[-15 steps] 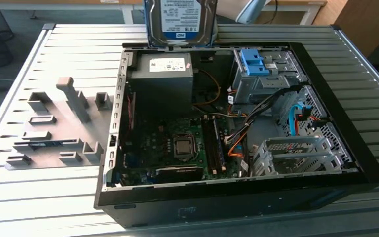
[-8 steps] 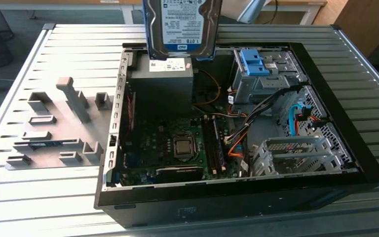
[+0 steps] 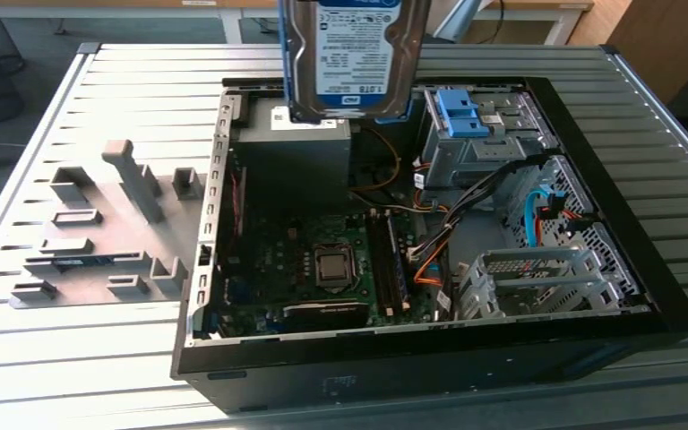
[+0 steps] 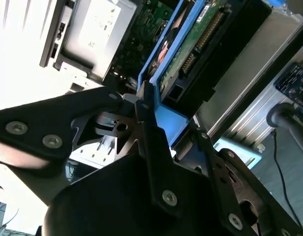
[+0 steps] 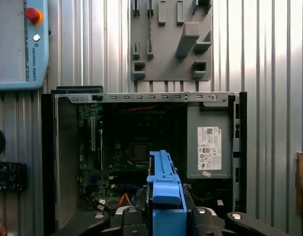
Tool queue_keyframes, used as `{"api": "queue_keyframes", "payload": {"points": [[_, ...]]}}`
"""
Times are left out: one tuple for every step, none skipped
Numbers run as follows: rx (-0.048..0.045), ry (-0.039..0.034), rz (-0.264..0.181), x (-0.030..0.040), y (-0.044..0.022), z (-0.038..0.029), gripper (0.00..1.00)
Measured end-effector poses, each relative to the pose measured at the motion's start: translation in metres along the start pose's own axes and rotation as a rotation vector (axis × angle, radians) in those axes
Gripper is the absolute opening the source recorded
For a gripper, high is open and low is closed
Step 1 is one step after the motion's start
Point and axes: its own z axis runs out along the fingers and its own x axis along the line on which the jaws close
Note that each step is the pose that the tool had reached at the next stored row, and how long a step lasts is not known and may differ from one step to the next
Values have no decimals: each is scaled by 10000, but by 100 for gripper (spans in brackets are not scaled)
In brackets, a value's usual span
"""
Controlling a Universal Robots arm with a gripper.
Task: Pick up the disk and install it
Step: 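Pick up the disk, then insert the disk into the insertion slot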
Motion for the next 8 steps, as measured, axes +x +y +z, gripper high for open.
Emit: {"api": "queue_keyframes", "payload": {"points": [[1, -2, 0, 1, -28, 4, 37], [1, -3, -1, 1, -39, 6, 37], [1, -2, 0, 1, -43, 6, 37], [1, -2, 1, 1, -43, 6, 37], [1, -1, 1, 1, -43, 6, 37], [1, -1, 0, 1, -46, 6, 37], [1, -1, 1, 1, -49, 6, 37], [1, -1, 1, 1, -49, 6, 37]]}}
